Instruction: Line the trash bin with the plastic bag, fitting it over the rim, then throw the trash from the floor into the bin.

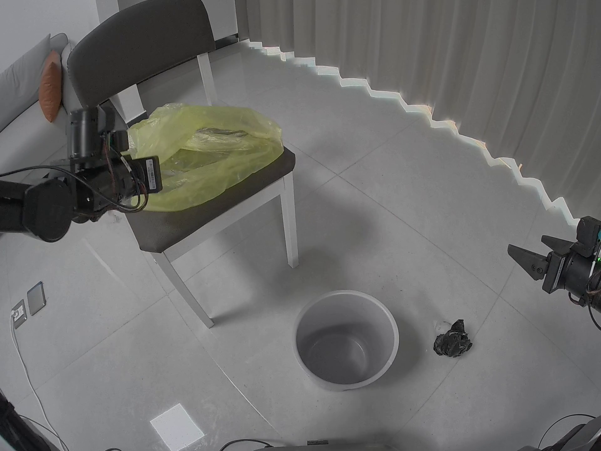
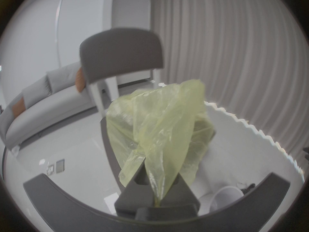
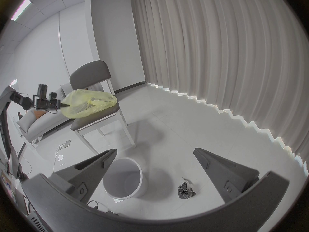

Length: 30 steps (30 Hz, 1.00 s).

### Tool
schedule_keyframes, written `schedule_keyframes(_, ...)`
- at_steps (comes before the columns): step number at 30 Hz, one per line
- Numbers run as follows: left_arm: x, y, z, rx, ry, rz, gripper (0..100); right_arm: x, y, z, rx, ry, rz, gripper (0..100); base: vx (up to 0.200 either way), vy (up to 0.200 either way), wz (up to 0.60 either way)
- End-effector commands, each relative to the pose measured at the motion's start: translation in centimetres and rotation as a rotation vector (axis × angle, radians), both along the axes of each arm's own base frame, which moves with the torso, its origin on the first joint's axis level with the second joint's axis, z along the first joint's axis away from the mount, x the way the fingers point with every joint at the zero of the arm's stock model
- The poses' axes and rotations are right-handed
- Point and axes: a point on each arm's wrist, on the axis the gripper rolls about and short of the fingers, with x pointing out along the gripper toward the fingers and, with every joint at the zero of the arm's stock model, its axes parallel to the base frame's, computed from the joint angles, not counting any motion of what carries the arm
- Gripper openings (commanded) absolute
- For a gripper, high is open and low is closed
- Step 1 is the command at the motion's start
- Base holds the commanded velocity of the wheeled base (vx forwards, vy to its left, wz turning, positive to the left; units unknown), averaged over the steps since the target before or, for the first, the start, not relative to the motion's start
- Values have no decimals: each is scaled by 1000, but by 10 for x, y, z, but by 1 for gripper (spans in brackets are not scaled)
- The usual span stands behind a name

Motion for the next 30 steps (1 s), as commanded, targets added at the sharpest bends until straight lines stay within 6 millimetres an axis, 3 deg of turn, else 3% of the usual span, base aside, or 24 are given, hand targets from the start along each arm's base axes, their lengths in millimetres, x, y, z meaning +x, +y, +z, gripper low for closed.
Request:
schedule_keyframes(1, -76, -23, 66, 60, -153, -215, 0, -3, 1, 1, -2, -7, 6, 100, 0, 0, 0)
schedule_keyframes(4, -106, -21, 89, 148, -166, -275, 0, -6, 3, 0, 0, -10, 23, 100, 0, 0, 0)
schedule_keyframes(9, -134, -18, 105, 286, -145, -346, 0, -12, 4, 0, 1, -17, 29, 100, 0, 0, 0)
schedule_keyframes(11, -155, -26, 117, 339, -174, -446, 0, -16, 4, 2, 8, -29, 51, 100, 0, 0, 0)
schedule_keyframes(15, -173, -38, 127, 338, -218, -542, 0, -20, 5, 10, 21, -66, 108, 100, 0, 0, 0)
schedule_keyframes(22, -188, -53, 118, 347, -155, -692, 0, -13, 21, 43, 35, -155, 225, 100, 0, 0, 0)
schedule_keyframes(30, -190, -79, 102, 343, -97, -889, 0, -8, 24, 49, 35, -118, 244, 100, 0, 0, 0)
